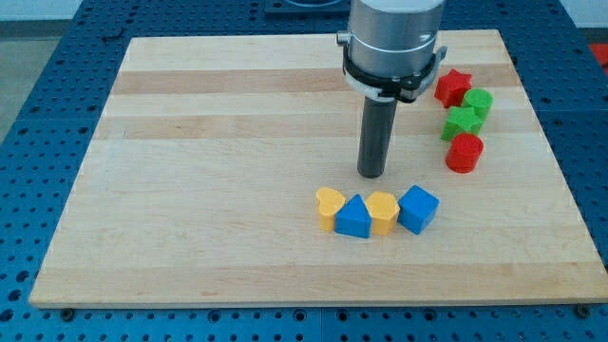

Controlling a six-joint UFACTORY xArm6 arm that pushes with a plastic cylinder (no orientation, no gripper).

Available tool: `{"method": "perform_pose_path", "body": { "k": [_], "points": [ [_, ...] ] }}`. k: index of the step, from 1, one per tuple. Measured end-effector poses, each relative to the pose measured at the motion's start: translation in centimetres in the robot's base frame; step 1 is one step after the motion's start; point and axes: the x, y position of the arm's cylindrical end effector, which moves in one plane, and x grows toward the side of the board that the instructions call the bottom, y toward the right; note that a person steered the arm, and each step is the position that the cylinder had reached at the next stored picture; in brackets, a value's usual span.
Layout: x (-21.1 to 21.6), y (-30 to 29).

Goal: Push red circle a bit right

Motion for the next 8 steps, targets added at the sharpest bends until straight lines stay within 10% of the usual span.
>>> {"method": "perform_pose_path", "body": {
  "k": [8],
  "points": [
    [-2.2,7.9]
  ]
}}
